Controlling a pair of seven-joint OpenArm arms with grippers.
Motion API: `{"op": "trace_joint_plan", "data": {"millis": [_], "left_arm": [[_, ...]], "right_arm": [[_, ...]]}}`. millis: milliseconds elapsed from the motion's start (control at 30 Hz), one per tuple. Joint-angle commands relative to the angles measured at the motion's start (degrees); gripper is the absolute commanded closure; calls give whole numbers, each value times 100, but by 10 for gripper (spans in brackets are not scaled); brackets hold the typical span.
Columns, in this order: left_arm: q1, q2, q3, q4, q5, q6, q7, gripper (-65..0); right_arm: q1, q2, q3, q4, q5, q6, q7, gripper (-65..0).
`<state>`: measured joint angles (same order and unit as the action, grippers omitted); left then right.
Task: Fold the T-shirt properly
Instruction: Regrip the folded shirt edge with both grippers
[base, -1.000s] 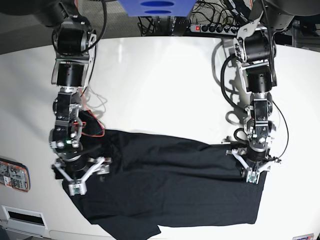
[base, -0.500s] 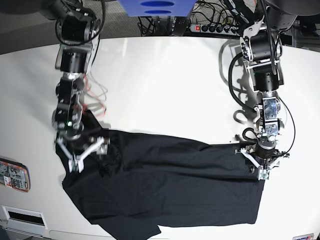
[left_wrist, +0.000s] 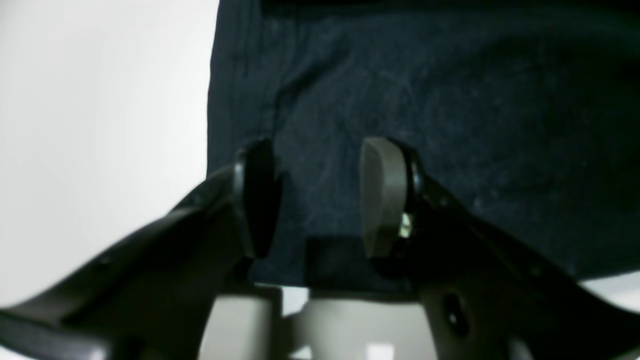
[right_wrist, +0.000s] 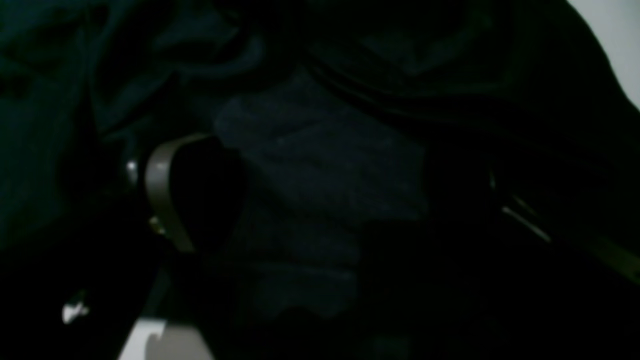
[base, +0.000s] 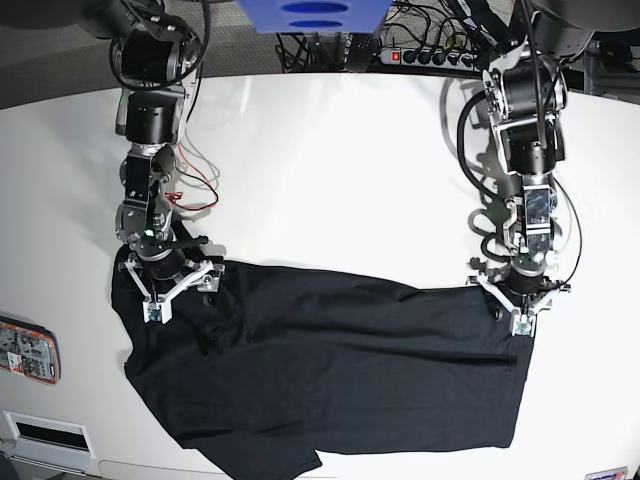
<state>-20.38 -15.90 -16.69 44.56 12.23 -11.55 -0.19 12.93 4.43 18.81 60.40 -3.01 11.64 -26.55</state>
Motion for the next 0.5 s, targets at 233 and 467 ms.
{"op": "trace_joint_plan", "data": {"millis": [233, 467], "left_arm": [[-410, -23, -6, 340, 12, 34, -135, -273], [-1026, -58, 187, -829, 3, 34, -170, -273]], "right_arm": [[83, 19, -13, 496, 32, 19, -726, -596], [92, 19, -21, 259, 32, 19, -743, -596]]}}
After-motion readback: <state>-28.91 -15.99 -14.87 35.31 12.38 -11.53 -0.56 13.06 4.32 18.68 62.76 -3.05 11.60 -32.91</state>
